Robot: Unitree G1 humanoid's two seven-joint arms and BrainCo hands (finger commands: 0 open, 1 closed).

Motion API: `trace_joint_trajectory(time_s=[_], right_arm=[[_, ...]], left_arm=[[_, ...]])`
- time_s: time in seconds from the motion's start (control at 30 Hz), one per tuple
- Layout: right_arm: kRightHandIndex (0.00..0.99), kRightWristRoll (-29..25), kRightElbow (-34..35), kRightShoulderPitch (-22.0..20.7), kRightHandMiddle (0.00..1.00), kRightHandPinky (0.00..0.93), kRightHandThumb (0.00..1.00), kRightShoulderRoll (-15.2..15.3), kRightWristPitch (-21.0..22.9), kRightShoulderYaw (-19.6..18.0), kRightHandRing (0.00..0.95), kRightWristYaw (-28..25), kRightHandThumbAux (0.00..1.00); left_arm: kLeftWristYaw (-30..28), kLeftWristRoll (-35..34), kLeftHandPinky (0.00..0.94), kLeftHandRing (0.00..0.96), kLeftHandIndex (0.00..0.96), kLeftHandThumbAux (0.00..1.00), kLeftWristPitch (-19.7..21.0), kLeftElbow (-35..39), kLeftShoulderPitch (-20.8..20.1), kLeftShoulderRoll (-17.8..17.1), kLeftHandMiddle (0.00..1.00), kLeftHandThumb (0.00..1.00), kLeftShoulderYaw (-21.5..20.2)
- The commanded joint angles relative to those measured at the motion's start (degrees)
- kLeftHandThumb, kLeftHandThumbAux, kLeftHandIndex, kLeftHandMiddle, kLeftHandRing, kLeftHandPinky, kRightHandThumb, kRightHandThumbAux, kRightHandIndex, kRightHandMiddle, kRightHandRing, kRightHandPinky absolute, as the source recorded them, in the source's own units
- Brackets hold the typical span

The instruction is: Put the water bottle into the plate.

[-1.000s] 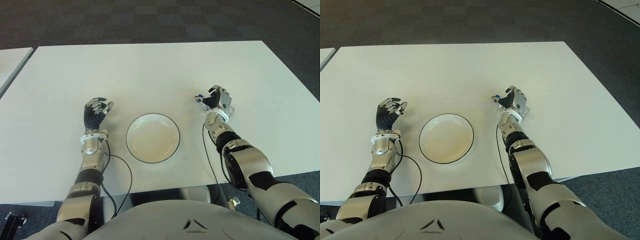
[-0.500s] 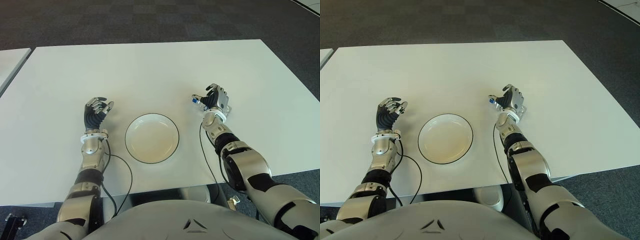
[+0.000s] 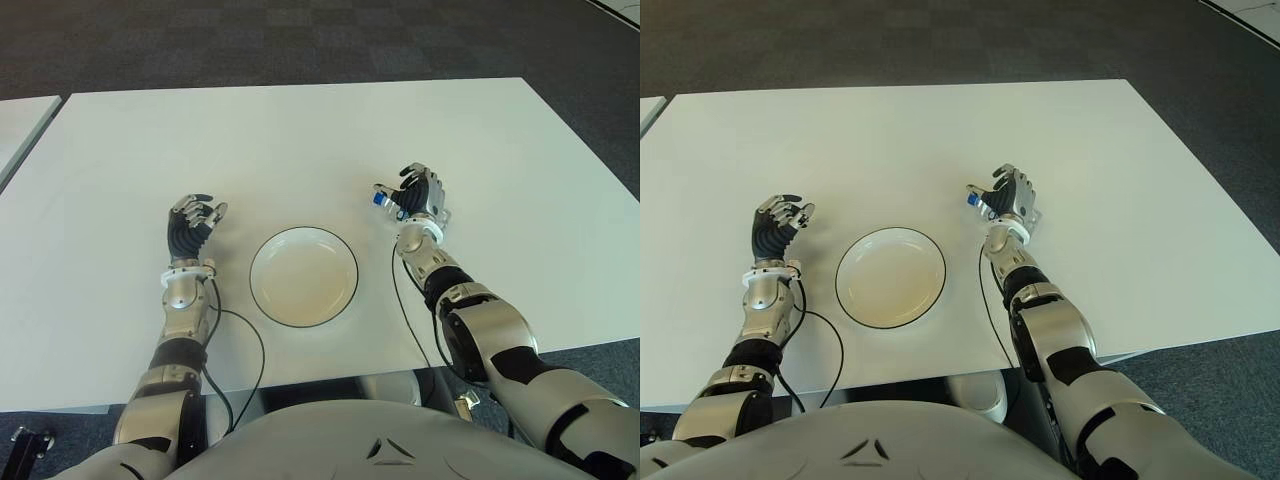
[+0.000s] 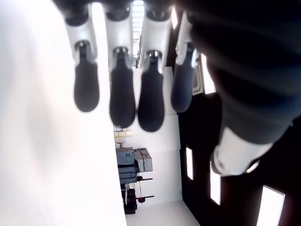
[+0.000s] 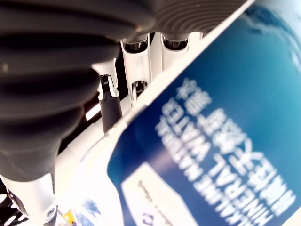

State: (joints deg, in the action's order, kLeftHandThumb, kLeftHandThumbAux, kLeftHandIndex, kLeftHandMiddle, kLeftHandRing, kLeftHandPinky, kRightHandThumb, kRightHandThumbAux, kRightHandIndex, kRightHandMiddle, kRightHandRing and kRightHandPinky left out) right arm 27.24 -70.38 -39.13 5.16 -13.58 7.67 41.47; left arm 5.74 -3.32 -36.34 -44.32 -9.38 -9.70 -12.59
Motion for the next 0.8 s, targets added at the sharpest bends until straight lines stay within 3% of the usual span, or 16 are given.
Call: trace_joint_trajectory(time_s=[0.03,0.23,0.8], right_arm=[[0.440,-2.3,-3.2,2.6,0.868,0.875,0.703,-1.6,-0.7,-0.3,0.876,-3.1,0.724],[0.440,-3.1,-3.0,0.5,0.872,0.877,0.704,-2.6,-0.9,-0.6,0.878,-3.5,0.722],[0.441,-4.8,-2.5,-1.0,0.872,0.877,0.706,-4.1,-4.4,-0.5,0.876,-5.3,0.720]], left_arm=[[0.2,0.3,0.574,0.598,0.434,0.713,1.3,0.8,1.1,0.1,0.628,0.708,-0.1],[0.2,0.2,0.579,0.597,0.434,0.713,3.1,1.4,1.3,-0.1,0.625,0.708,-0.3],[0.4,0.5,0.602,0.617,0.434,0.712,2.6,1.2,1.3,-0.1,0.643,0.708,-0.6]])
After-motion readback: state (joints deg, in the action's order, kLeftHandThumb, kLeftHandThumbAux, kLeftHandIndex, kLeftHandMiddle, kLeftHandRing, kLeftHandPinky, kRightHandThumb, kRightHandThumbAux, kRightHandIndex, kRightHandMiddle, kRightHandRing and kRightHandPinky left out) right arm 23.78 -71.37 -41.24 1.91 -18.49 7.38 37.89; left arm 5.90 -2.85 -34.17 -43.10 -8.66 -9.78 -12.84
